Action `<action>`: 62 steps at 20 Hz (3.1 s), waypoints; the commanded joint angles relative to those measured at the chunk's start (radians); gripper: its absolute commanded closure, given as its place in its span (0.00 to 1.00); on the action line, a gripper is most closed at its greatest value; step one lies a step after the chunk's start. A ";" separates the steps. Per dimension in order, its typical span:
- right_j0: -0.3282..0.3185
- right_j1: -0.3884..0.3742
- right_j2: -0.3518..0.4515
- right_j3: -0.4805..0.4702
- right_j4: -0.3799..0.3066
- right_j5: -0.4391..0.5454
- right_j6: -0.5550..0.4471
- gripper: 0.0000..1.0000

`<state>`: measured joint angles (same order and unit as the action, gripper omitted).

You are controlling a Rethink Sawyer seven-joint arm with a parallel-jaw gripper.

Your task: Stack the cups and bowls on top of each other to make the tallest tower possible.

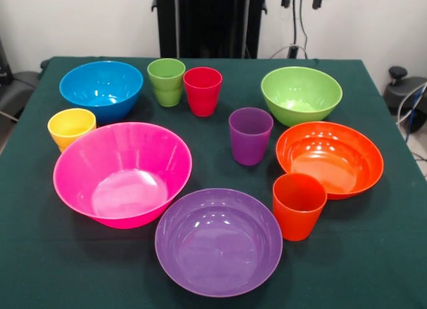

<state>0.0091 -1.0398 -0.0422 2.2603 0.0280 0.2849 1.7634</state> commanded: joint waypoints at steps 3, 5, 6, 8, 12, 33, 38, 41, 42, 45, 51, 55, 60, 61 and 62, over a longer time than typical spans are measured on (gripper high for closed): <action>-0.013 0.169 0.062 0.030 -0.085 -0.103 0.093 0.00; -0.019 0.202 0.062 0.026 -0.095 -0.136 0.096 0.00; -0.022 0.218 0.062 0.021 -0.101 -0.149 0.096 0.00; -0.035 0.243 0.070 0.009 -0.107 -0.168 0.092 0.00; -0.055 0.294 0.084 -0.010 -0.122 -0.206 0.089 0.00; -0.268 0.301 0.180 -0.164 -0.263 -0.047 -0.033 0.00; -0.277 0.274 0.198 -0.198 -0.261 0.020 -0.038 0.00; -0.272 0.265 0.205 -0.216 -0.255 0.049 -0.035 0.00; -0.268 0.269 0.207 -0.229 -0.253 0.057 -0.032 0.00; -0.257 0.259 0.212 -0.260 -0.248 0.093 -0.028 0.00; -0.226 0.254 0.218 -0.350 -0.240 0.183 -0.024 0.00; -0.224 0.293 0.232 -0.432 -0.239 0.230 -0.035 0.00; -0.233 0.350 0.254 -0.511 -0.249 0.264 -0.055 0.00; -0.238 0.354 0.258 -0.516 -0.251 0.265 -0.059 0.00; -0.241 0.361 0.263 -0.530 -0.253 0.270 -0.065 0.00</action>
<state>-0.2306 -0.7600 0.1054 1.8696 -0.1921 0.4510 1.7634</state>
